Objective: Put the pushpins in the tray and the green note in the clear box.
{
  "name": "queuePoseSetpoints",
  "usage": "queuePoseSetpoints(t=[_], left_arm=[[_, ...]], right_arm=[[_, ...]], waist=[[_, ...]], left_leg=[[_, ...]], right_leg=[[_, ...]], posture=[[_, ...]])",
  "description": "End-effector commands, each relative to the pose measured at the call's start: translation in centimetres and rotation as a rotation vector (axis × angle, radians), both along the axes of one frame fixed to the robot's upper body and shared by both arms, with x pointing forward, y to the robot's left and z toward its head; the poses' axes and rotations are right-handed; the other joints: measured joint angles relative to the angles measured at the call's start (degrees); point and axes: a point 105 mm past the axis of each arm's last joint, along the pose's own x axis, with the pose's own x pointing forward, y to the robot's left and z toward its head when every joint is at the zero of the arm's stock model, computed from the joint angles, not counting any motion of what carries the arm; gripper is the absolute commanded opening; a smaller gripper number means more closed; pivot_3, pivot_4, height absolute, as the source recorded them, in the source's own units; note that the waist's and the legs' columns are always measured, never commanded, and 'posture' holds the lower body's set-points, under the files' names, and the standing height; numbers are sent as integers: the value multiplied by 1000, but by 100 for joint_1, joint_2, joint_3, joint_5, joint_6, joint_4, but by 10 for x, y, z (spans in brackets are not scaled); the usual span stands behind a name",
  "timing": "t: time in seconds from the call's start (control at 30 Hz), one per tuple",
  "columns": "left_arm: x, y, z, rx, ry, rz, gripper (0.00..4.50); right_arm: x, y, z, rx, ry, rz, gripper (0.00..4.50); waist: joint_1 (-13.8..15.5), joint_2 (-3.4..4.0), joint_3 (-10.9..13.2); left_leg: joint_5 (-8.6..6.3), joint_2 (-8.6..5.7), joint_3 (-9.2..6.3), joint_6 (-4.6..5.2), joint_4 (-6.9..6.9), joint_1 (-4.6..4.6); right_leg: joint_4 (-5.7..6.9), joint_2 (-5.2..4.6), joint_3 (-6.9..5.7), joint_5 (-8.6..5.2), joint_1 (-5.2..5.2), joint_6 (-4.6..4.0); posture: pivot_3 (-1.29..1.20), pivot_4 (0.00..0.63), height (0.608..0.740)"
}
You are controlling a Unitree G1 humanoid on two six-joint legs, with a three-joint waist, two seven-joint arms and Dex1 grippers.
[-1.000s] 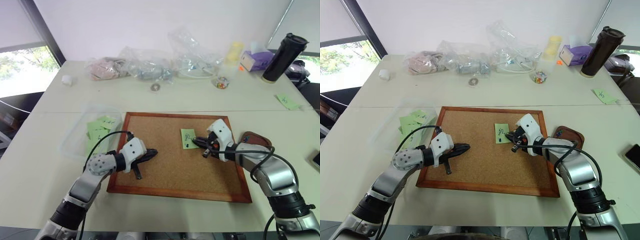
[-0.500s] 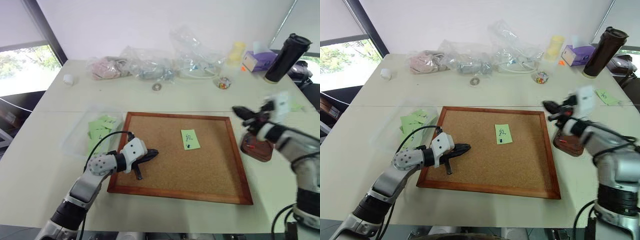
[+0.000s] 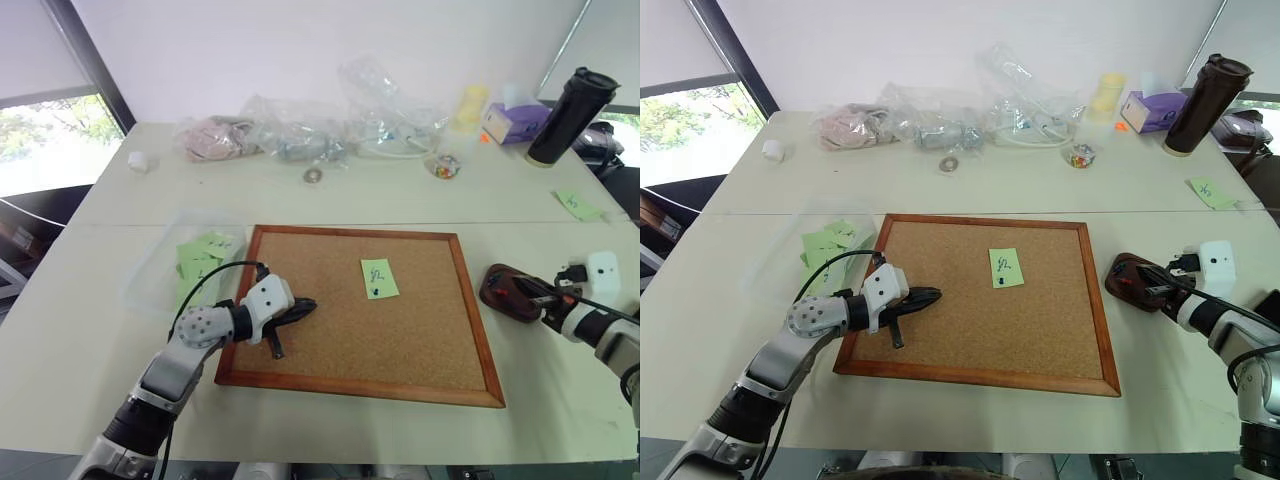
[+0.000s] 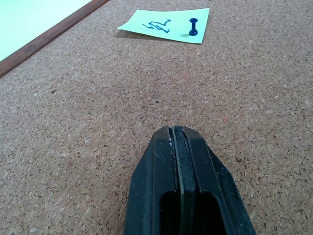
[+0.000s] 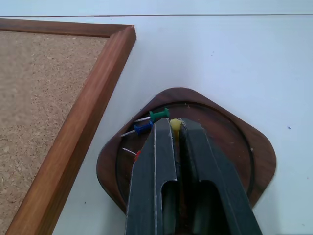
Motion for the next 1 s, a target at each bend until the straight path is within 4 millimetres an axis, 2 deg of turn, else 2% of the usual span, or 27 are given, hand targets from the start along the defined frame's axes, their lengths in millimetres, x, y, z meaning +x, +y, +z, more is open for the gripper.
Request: queuePoseSetpoints(t=[0.03, 0.13, 0.2, 0.33, 0.4, 0.47, 0.53, 0.6, 0.7, 0.77, 0.87, 1.0], left_arm=[[-12, 3, -31, 70, 111, -10, 0], [-12, 4, -32, 69, 113, -8, 0], [-12, 4, -32, 68, 114, -6, 0], [-12, 4, -32, 68, 115, -3, 0], [-12, 5, -32, 68, 116, -2, 0], [-12, 5, -33, 68, 117, -1, 0], [-12, 6, -33, 71, 115, 1, 0], [-12, 7, -32, 73, 115, 4, 0], [-12, 8, -32, 73, 116, 8, 0], [-12, 8, -32, 74, 115, 11, 0], [-12, 9, -31, 74, 113, 17, 0], [-12, 10, -30, 75, 111, 24, 0]], right_arm=[[-1, -1, 3, -1, -20, 2, 1965], [-3, -3, -1, -13, -10, -4, 3625], [-3, -5, -2, -18, -6, -9, 4449], [-3, -6, 4, -7, -29, -12, 4449], [-3, 5, 15, 8, -55, 44, 4449], [-3, 35, 28, 31, -68, 172, 4449], [-4, 73, 39, 52, -88, 329, 4449], [-5, 101, 42, 58, -87, 423, 4449], [-5, 139, 30, 28, -69, 546, 4449], [-4, 156, 19, 8, -55, 598, 4449], [-3, 169, 3, -33, -47, 653, 4449], [1, 176, -2, -23, -58, 676, 4449]], waist=[[0, 0, 0], [-1, 0, 0], [-1, 1, 0], [-4, 1, 0], [-2, 1, 0], [-4, 6, 0], [-5, 7, 0], [-8, 6, -1], [-4, -18, -3], [-2, -26, -5], [-3, -26, -5], [-7, -26, -4]], left_leg=[[0, 0, 0, 0, 0, 0], [0, 0, 0, 0, 0, 0], [0, 0, 0, 0, 0, 0], [0, 0, 0, 0, 0, 0], [0, 0, 0, 0, -1, 0], [0, 0, 0, 0, -1, -1], [0, 0, -1, 0, -1, -1], [0, 2, -2, 0, -1, 1], [-1, 2, -5, 1, -1, -1], [-1, 2, -7, 1, -1, -3], [-1, 1, -7, 0, 0, -10], [8, 1, -7, -15, -1, -10]], right_leg=[[0, 0, 0, 0, 0, 0], [-1, 0, 1, 0, 0, 0], [-1, 0, 1, 0, 0, 0], [-1, -1, 1, 0, 0, 0], [-1, 0, 1, 0, 0, 0], [-1, -1, 1, 0, -2, 0], [-1, -1, 2, 0, -2, 0], [-1, 0, 2, 0, -1, 0], [-2, 0, 0, 0, -1, 0], [-3, 0, -1, 0, -4, -1], [-5, -2, -1, 0, -10, -1], [-5, -1, -2, 0, -12, -1]], posture=[[0, 150, 740], [0, 150, 740], [0, 150, 740], [0, 150, 740], [0, 150, 740], [0, 150, 740], [0, 150, 740], [0, 150, 740], [0, 150, 740], [0, 150, 740], [0, 150, 740], [0, 150, 740]])
